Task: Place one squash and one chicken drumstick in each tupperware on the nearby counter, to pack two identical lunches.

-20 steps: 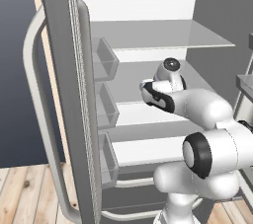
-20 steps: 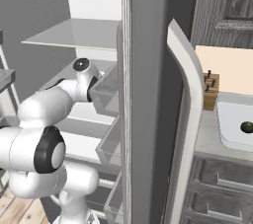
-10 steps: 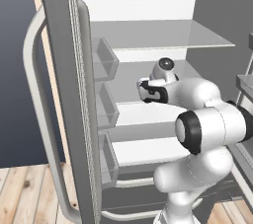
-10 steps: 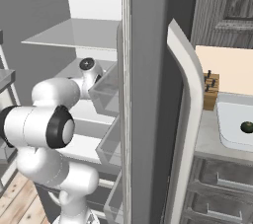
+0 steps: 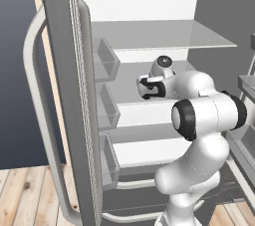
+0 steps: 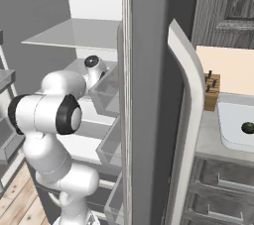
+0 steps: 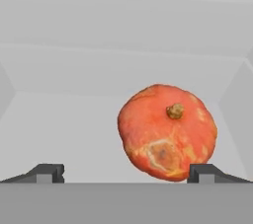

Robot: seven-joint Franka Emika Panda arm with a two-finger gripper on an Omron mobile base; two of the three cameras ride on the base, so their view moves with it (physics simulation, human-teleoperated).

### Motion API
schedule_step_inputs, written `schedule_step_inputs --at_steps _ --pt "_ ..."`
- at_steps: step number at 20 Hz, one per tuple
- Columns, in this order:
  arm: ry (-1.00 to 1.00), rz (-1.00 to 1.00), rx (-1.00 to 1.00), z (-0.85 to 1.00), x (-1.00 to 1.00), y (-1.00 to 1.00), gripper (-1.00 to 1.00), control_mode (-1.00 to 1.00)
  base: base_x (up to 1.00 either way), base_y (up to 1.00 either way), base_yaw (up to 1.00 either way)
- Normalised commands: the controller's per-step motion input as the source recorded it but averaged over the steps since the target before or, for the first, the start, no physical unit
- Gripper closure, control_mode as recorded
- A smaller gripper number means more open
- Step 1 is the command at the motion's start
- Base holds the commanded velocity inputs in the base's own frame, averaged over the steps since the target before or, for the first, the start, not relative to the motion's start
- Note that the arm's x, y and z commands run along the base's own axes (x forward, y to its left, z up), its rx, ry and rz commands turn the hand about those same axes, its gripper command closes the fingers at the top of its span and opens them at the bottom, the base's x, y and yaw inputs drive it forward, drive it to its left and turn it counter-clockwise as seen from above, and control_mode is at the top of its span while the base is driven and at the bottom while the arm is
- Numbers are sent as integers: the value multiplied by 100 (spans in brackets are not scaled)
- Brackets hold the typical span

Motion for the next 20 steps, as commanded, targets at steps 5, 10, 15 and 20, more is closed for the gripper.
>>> schedule_step_inputs --at_steps 5,10,15,20 --pt "0 -1 0 -24 5 -10 -100 -100 0 0 0" --pt "-2 -4 0 -25 0 -2 -100 -100 0 0 0" --pt "-2 -9 1 -23 0 -21 -100 -100 0 0 0" --pt "-2 -12 7 -23 0 -27 -100 -100 0 0 0"
